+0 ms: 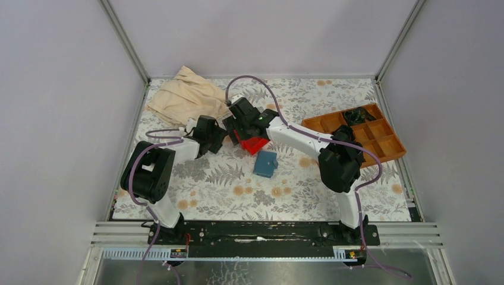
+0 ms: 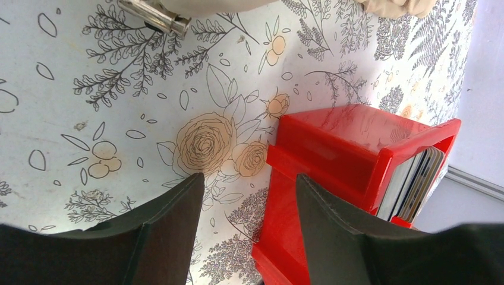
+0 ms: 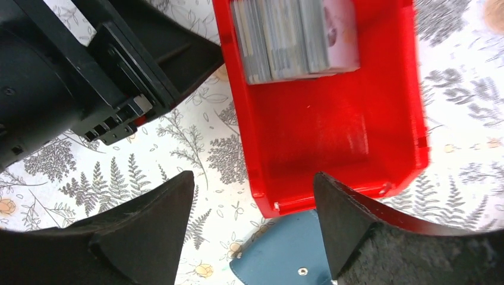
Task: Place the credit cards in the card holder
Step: Adjust the storage box at the center of the board.
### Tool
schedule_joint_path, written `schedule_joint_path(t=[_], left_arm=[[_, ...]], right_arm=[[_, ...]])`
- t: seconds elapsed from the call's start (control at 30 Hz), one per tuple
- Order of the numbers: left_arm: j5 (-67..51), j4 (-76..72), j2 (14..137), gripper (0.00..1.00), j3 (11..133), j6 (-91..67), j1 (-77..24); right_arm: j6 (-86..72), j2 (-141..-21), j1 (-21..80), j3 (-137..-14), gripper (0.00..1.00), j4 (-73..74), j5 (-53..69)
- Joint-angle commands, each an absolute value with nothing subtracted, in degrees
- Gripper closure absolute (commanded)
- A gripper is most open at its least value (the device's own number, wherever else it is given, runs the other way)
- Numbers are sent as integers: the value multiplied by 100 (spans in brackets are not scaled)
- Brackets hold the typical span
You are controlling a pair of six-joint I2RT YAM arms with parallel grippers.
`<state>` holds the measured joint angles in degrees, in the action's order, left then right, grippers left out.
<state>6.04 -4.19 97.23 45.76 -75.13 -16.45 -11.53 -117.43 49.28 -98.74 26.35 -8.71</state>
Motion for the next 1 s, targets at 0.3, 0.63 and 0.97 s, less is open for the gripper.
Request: schedule_joint_path(t=[0.3, 0.63, 0.97], left_arm=[[551, 170, 10557, 34, 5266, -7037, -1521], [480, 330, 10723, 34, 5496, -6993, -1490], [426, 237, 10552, 34, 5273, -6992, -1486]], right_arm=[[-265, -11681, 4388, -10805, 18, 2311, -911], [-371, -12526, 3841, -11686, 25, 2442, 2], [-595, -12999, 3779, -11953, 31, 2340, 385]])
